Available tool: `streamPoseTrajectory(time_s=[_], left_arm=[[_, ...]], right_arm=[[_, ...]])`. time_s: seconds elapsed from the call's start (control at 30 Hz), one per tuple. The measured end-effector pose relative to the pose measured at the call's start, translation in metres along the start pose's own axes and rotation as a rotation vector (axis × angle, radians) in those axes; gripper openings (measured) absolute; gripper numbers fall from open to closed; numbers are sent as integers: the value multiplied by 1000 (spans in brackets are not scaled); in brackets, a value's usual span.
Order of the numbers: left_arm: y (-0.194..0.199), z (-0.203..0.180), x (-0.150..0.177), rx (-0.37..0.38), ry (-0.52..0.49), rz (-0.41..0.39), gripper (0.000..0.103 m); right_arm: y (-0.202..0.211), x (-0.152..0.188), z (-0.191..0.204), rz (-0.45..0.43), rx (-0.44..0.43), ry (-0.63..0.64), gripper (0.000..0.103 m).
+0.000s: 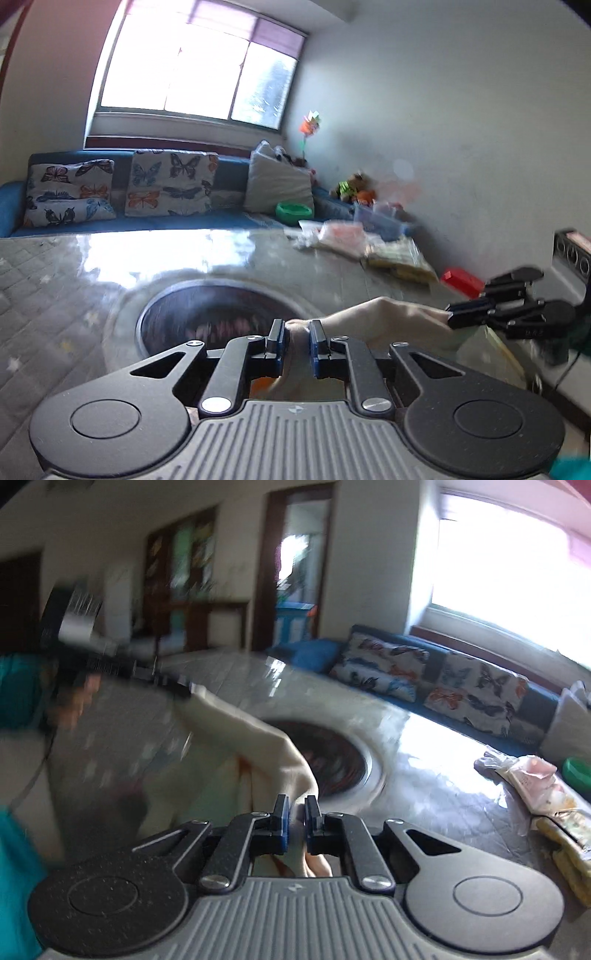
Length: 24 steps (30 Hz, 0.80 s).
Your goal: Fold clothes
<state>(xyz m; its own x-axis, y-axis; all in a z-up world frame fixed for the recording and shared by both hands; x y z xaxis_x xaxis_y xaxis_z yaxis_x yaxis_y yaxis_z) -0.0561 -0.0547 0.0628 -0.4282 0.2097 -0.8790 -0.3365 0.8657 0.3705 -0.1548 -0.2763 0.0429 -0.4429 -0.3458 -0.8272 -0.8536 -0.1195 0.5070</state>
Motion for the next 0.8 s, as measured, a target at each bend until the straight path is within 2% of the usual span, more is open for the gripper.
streamPoseTrajectory(time_s=[0.1, 0.27, 0.4, 0.47, 0.5, 0.53, 0.63, 0.7, 0.73, 0.8], left_arm=[[8, -2, 23, -9, 2, 54, 15], [9, 3, 56, -30, 40, 130, 15], [12, 5, 67, -43, 51, 166, 17], [19, 7, 64, -56, 55, 151, 23], [23, 9, 62, -64, 58, 139, 32], [28, 11, 59, -73, 62, 122, 38], [32, 17, 47, -93, 79, 79, 43], [25, 20, 42, -95, 108, 73, 49], [20, 21, 41, -99, 121, 75, 53], [10, 26, 40, -109, 151, 84, 53]], right_arm=[[6, 21, 21, 59, -48, 19, 8], [11, 41, 47, 99, -113, 15, 9], [12, 46, 51, 132, -156, -20, 18], [20, 41, 44, 127, -170, -56, 19], [25, 40, 41, 121, -170, -73, 19], [26, 36, 33, 115, -158, -109, 19], [23, 28, 9, 106, -108, -225, 20], [15, 31, -4, 129, -68, -292, 20], [6, 36, -18, 158, -46, -375, 20], [-3, 44, -30, 190, -40, -466, 20]])
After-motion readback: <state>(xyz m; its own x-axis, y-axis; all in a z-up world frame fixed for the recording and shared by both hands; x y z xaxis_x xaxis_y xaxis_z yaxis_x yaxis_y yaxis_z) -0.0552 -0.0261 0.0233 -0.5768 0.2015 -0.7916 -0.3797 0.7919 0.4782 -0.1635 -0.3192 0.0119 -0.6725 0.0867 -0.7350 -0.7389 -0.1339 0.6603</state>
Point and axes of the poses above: each gripper's, at about its wrist camera, not at the fingertips, and y roughly against the way its jaws point, z to its left, x to its underside, the point moved 9 cm from there along -y, roughly the way its jaws point, and after that the axes turned 11 degrees about x, right-handed, at the moved point
